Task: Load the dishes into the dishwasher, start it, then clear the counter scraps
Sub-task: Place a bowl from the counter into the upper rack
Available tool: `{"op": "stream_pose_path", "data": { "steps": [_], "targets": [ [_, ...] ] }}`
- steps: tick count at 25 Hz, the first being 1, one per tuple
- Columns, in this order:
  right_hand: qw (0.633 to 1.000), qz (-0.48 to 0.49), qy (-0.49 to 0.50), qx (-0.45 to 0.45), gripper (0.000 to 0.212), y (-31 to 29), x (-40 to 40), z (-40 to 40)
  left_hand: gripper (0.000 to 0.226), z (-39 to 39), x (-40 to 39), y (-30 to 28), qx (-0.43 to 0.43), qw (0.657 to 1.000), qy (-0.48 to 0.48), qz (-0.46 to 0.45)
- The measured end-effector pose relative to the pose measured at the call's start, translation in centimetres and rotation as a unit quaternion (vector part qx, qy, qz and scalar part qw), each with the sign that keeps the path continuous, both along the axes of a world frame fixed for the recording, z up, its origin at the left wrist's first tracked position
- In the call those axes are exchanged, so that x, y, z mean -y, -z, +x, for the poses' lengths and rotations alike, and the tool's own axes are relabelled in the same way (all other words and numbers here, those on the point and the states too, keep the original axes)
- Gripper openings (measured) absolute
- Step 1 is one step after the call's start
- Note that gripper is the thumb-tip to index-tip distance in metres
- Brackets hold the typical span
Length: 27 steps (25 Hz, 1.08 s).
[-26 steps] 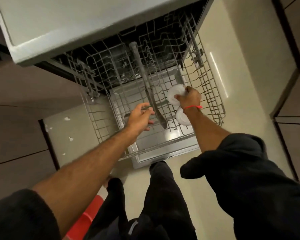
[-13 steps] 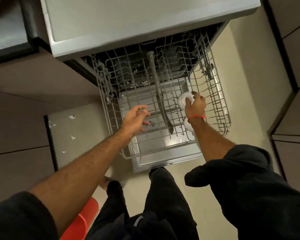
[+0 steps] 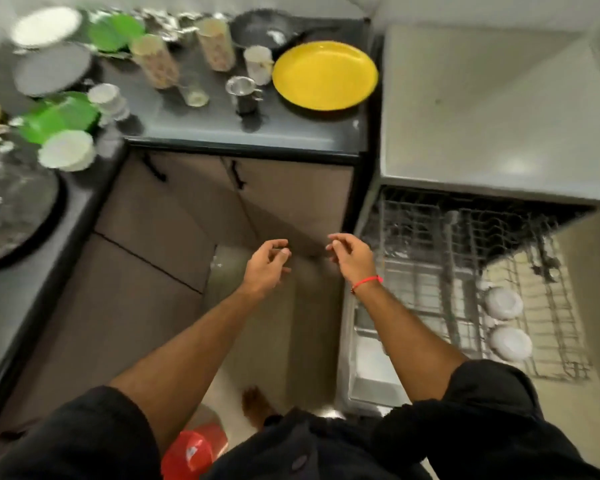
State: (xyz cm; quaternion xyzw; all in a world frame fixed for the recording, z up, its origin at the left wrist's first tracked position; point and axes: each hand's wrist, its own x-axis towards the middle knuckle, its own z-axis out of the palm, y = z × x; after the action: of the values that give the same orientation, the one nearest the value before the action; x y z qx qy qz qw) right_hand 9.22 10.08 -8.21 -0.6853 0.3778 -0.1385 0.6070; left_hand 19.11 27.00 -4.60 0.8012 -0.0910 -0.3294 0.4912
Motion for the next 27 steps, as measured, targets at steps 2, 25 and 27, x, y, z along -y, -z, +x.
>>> {"op": "stream_pose_path", "data": {
  "steps": [2, 25, 27],
  "targets": [
    [0.999, 0.014, -0.032, 0.021, 0.025, -2.3, -4.6, 5.0, 0.018, 3.6, -5.5, -1.3, 0.01, 0.999, -0.039, -0.007],
    [0.94, 0.101, -0.324, 0.031, 0.053, -8.7, -21.2, 44.6, 0.106, 37.6, -22.8, -4.4, 0.233, 0.919, -0.223, 0.227],
    [0.937, 0.091, -0.338, 0.022, 0.047, -8.7, -19.7, 46.5, 0.117, 40.1, -21.5, -4.7, 0.238, 0.915, -0.205, 0.252]
  ]
}}
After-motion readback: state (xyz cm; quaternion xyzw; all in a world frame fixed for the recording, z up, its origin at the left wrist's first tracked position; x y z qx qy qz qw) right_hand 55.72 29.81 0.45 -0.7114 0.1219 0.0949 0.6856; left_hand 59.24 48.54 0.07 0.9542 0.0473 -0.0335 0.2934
